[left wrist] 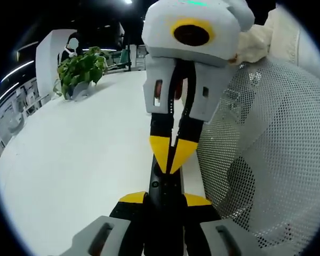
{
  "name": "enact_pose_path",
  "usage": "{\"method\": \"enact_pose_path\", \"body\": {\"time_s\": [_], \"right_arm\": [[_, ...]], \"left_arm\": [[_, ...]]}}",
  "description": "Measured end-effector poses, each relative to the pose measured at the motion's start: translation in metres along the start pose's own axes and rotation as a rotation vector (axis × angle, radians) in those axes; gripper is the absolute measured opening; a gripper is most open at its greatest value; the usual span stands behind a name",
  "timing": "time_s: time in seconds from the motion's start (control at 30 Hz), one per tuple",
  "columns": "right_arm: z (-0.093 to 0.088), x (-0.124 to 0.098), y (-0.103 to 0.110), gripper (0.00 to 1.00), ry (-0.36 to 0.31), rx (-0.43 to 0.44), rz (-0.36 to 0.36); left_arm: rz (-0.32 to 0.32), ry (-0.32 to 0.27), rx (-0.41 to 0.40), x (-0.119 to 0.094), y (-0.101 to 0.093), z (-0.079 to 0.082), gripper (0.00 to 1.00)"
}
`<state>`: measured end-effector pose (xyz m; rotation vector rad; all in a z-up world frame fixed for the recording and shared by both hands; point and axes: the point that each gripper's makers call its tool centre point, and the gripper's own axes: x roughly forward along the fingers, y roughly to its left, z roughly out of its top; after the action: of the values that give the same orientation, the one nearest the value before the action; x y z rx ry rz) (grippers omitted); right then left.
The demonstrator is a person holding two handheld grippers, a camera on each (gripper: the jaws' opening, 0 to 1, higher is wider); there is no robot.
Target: Press the specified remote control buttons in sequence, fully releasing each button before pressing the next.
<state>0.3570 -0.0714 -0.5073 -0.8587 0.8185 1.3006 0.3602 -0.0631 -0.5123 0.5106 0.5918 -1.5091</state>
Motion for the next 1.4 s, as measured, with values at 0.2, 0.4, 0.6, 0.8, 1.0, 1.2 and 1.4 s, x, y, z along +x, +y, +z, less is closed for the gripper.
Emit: {"method": "enact_pose_path", "body": {"time_s": [0.2, 0.4, 0.6, 0.8, 1.0, 1.2, 1.4], "right_arm": [[0.011, 0.004, 0.009, 0.00, -0.024, -0.101, 0.012], [0.013, 0.007, 0.014, 0.00, 0.047, -0.272, -0.016], [0.014, 0.008, 0.009, 0.00, 0.105, -0.457, -0.078], [0.013, 0.009, 0.013, 0.00, 0.140, -0.544, -0.088], [0.013, 0.010, 0.014, 0.00, 0.176, -0.624, -0.105], [0.013, 0.012, 0.015, 0.00, 0.235, -0.741, -0.121], [0.013, 0.011, 0.012, 0.00, 0.173, -0.587, -0.104]], "left_arm": [[0.002, 0.001, -0.001, 0.000, 0.000, 0.000, 0.25], [0.002, 0.004, 0.004, 0.000, -0.001, 0.001, 0.25], [-0.001, -0.001, -0.001, 0.000, 0.000, 0.000, 0.25], [0.000, -0.007, -0.008, 0.000, -0.001, 0.000, 0.25], [0.000, -0.005, -0.010, 0.000, -0.001, 0.000, 0.25], [-0.001, -0.009, -0.016, 0.000, -0.001, 0.001, 0.25], [-0.002, -0.011, -0.014, 0.000, -0.001, 0.001, 0.25]]}}
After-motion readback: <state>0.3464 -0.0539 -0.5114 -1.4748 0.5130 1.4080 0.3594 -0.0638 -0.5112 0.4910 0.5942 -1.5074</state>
